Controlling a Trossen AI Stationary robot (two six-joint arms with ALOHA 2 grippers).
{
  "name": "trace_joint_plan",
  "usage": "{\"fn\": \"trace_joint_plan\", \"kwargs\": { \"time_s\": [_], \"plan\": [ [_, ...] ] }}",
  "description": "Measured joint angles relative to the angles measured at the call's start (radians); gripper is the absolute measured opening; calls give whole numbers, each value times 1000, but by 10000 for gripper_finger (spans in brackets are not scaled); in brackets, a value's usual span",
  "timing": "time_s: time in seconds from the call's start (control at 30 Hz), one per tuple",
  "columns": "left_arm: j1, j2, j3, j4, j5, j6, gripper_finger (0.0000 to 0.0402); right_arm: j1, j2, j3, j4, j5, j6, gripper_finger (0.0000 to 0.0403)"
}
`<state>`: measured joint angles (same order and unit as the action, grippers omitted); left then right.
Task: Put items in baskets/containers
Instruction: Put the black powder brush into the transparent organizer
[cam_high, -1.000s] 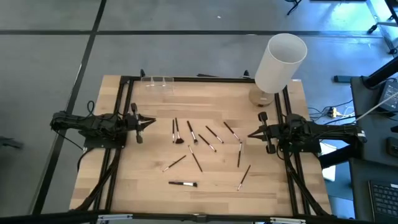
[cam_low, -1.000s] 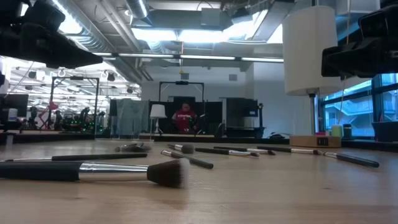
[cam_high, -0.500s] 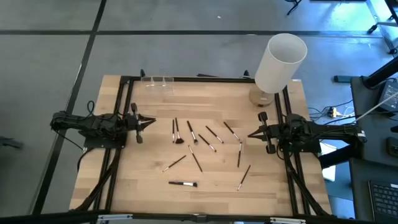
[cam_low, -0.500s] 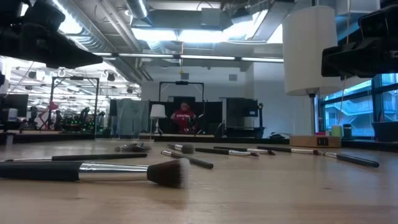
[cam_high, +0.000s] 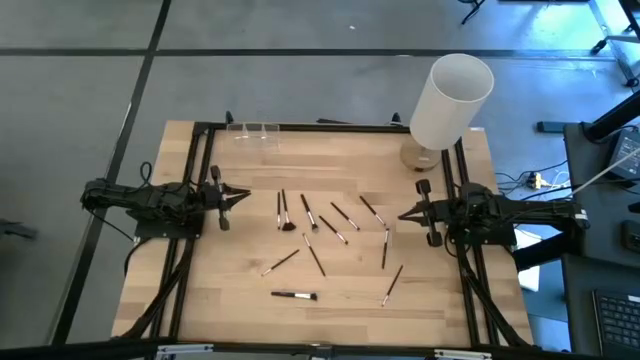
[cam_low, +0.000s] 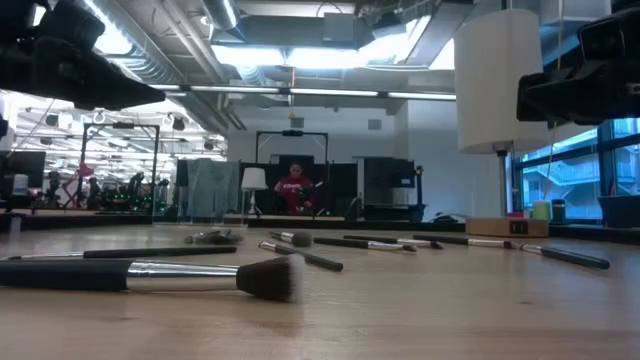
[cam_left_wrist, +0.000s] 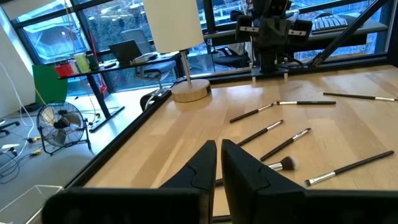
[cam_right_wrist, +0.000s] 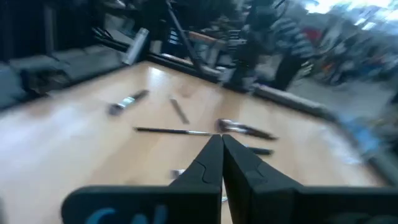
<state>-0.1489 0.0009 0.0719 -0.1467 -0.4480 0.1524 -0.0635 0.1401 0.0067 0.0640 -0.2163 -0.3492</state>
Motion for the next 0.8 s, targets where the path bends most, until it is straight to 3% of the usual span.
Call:
{"fn": "trace_joint_plan", "kwargs": {
  "time_s": [0.13, 0.3, 0.6, 0.67, 0.8],
  "plan": [
    [0, 0, 0, 0, 0, 0, 20, 0, 0, 0, 13, 68, -40, 6],
    [0, 0, 0, 0, 0, 0, 20, 0, 0, 0, 23, 62, -7, 6],
    [0, 0, 0, 0, 0, 0, 20, 0, 0, 0, 156, -180, 649, 6],
    [0, 0, 0, 0, 0, 1, 20, 0, 0, 0, 179, -164, 693, 6],
    [0, 0, 0, 3, -19, 20, 20, 0, 0, 0, 260, 39, 765, 6]
  ]
}}
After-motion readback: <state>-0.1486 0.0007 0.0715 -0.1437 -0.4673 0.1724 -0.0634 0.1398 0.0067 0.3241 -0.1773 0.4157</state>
